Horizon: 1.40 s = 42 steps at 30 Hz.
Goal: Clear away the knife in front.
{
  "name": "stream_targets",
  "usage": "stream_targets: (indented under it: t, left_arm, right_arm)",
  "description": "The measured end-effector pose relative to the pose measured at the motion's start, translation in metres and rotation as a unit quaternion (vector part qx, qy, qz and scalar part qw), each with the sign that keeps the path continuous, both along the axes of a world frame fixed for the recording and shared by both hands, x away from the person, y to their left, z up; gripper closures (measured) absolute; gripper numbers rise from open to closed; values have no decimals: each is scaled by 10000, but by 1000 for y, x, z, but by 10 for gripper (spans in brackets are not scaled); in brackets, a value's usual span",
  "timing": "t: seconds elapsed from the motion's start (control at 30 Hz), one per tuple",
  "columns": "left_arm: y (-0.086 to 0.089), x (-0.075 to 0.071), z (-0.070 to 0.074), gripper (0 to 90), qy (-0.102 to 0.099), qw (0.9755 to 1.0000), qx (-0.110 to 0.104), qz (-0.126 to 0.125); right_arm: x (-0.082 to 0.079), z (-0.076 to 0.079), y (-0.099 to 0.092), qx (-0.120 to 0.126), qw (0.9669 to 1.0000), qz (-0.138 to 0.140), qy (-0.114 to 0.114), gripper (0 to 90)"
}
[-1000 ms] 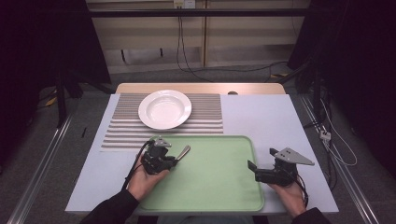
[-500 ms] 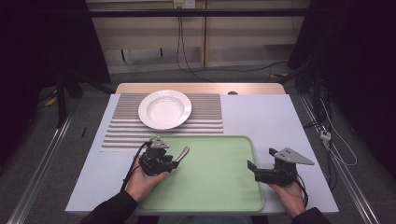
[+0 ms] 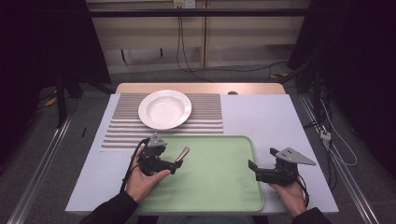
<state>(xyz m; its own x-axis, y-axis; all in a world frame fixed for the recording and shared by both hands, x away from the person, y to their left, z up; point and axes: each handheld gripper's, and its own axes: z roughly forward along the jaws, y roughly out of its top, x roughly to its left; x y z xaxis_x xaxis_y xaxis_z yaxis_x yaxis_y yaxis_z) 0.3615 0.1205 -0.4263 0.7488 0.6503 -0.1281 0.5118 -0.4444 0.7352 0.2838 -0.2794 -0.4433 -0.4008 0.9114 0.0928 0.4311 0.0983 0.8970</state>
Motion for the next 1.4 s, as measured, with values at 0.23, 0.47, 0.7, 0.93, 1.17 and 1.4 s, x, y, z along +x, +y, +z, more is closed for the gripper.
stream_targets:
  t: [0.23,0.47,0.7,0.93,1.17,1.4]
  left_arm:
    - [-7,-10,0,298,-11,9987,-98,-497]
    - [-15,-16,2,602,-60,9979,44,-650]
    - [-22,-12,-5,900,163,9958,58,-900]
    - [-27,-7,-13,900,135,9961,355,-799]
    - [-24,3,-19,900,185,9956,559,-723]
    - [-21,3,-18,900,214,9951,681,-682]
  right_arm:
    - [0,1,3,-11,10000,26,-21,23]
    - [-1,1,2,-1,10000,15,-20,23]
    - [-1,1,2,-15,10000,31,-17,23]
    - [-1,1,2,-27,10000,26,-13,23]
    - [-1,1,3,-35,10000,33,-21,23]
    - [-2,1,3,-37,10000,44,6,23]
